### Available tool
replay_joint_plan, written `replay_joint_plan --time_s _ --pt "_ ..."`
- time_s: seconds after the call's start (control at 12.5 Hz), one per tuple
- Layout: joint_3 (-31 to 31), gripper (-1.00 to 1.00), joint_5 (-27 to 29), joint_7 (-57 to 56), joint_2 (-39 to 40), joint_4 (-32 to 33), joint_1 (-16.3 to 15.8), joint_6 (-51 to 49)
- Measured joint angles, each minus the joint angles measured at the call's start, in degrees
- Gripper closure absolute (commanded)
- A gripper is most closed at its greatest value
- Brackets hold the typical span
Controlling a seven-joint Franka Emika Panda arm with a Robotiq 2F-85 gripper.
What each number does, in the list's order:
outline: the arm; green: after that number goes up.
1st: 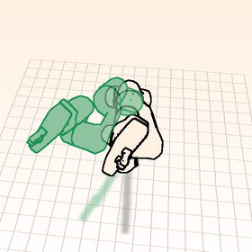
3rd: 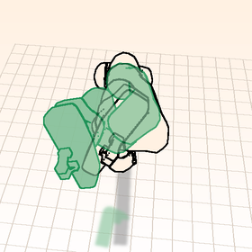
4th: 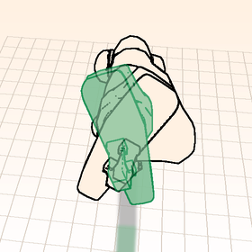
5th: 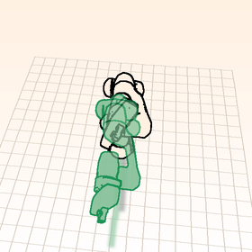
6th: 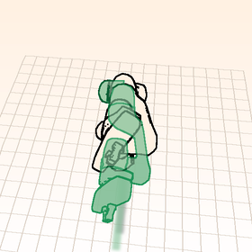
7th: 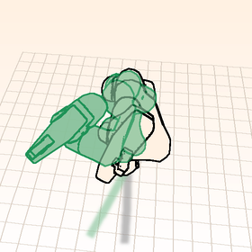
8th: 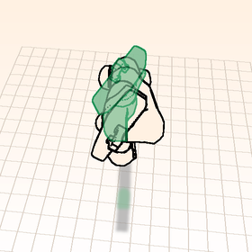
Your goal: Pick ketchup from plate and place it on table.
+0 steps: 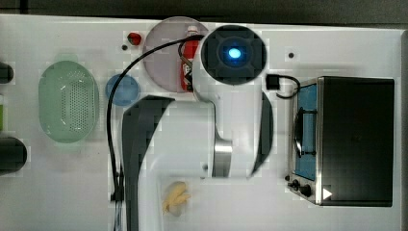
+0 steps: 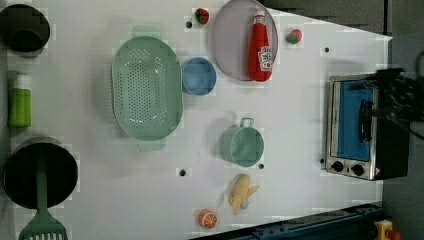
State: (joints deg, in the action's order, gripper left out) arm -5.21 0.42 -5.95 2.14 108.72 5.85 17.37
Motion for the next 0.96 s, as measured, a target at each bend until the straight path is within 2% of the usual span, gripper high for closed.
replay_joint_plan --time_s 0.4,0.96 --pt "-0.5 -1.00 -0.1 -8.7 9.5 -0.4 -0.2 6.5" --pt "-1.2 -1.00 0.4 -24.3 22.0 -8.3 -0.9 12.5"
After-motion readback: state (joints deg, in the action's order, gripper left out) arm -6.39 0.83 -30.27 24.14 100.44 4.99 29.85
